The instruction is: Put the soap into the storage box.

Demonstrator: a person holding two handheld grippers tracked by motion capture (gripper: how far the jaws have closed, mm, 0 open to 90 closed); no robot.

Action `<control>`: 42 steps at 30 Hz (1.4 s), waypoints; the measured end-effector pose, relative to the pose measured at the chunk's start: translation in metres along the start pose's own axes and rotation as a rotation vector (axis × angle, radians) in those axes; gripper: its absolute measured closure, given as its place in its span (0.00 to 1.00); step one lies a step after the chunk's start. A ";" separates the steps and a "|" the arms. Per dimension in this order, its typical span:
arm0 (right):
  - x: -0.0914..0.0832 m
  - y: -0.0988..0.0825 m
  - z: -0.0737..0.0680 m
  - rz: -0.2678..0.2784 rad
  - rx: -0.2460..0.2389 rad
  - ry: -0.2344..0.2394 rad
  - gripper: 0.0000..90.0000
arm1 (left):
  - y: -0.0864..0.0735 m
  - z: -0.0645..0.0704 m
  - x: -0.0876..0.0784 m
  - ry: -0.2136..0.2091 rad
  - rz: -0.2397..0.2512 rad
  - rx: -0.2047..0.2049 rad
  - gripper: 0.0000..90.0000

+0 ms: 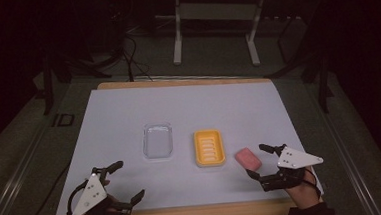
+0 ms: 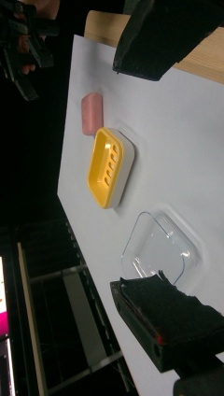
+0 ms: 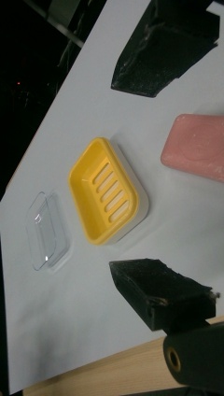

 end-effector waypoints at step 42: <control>-0.004 -0.037 0.015 -0.611 0.219 0.086 0.16 | -0.003 0.001 0.001 0.016 -0.037 0.018 0.01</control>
Point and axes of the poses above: each handheld gripper's, and its own axes: x roughly forward along the jaws, y roughly out of its top, z roughly to its right, the point moved 8 cm from there along x, roughly forward along the jaws
